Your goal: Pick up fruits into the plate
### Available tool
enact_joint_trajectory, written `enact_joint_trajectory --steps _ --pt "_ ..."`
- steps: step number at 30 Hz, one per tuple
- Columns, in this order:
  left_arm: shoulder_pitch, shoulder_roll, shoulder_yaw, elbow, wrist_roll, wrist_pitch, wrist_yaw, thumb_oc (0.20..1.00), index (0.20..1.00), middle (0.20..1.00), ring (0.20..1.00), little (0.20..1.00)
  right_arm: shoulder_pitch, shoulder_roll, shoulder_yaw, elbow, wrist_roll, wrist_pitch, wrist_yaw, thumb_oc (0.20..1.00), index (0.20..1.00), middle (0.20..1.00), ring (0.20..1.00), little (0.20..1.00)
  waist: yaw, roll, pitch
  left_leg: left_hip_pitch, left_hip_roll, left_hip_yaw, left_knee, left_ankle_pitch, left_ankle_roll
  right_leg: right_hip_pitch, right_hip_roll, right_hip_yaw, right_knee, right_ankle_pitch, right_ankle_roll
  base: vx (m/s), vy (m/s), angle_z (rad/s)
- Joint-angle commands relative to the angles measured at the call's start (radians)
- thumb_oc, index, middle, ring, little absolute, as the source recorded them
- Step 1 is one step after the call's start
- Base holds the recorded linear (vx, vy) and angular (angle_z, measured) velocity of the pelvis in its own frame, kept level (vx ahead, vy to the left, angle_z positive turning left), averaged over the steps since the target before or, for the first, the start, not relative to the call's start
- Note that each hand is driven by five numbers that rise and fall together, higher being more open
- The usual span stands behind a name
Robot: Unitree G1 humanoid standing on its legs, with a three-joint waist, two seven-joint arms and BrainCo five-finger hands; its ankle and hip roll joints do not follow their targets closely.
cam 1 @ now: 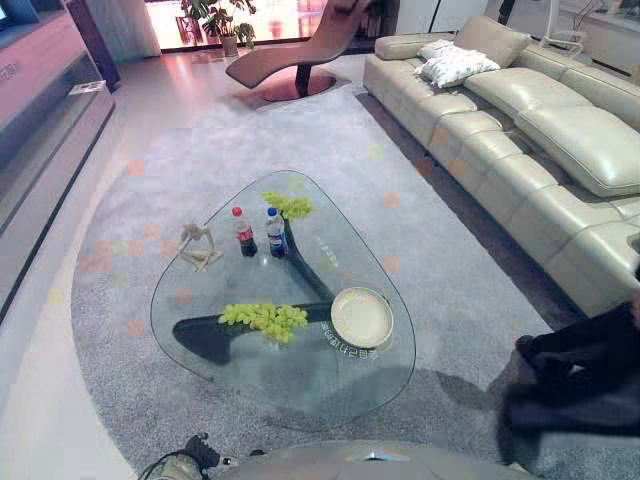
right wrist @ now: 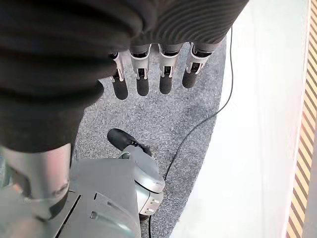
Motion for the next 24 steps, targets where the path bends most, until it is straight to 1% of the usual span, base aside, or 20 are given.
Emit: enact_joint_trajectory --steps 1,15,22,24 --pt "-0.083 0.017 0.011 0.056 0.007 -0.017 0.000 1.000 1.000 1.000 1.000 1.000 -0.085 0.007 0.029 0.068 -0.001 0.015 0.003 1.000 1.000 1.000 1.000 1.000 0.010 -0.020 0.056 0.007 -0.022 -0.020 0.025 -0.084 0.040 0.039 -0.016 -0.050 0.045 -0.064 -0.002 0.30 -0.063 0.04" --pt "-0.089 0.020 0.010 0.059 0.033 0.004 0.027 1.000 1.000 1.000 1.000 1.000 -0.087 0.005 0.029 0.068 0.001 0.014 0.001 1.000 1.000 1.000 1.000 1.000 0.011 -0.022 0.062 0.003 -0.022 -0.016 0.023 -0.081 0.040 0.036 -0.013 -0.051 0.045 -0.065 -0.003 0.00 0.000 0.00" --pt "-0.089 0.027 0.008 0.055 0.062 -0.014 0.062 1.000 1.000 1.000 1.000 1.000 -0.087 0.000 0.027 0.069 -0.002 0.011 0.004 1.000 1.000 1.000 1.000 1.000 0.007 -0.021 0.068 -0.001 -0.023 -0.014 0.025 -0.082 0.041 0.029 -0.011 -0.046 0.050 -0.068 -0.004 0.00 0.000 0.00" --pt "-0.098 0.038 0.006 0.047 0.075 -0.033 0.083 1.000 1.000 1.000 1.000 1.000 -0.093 -0.008 0.032 0.066 0.000 0.013 0.008 1.000 1.000 1.000 1.000 1.000 0.004 -0.018 0.077 -0.007 -0.025 -0.012 0.028 -0.080 0.041 0.022 -0.011 -0.041 0.054 -0.069 -0.005 0.00 0.000 0.00"
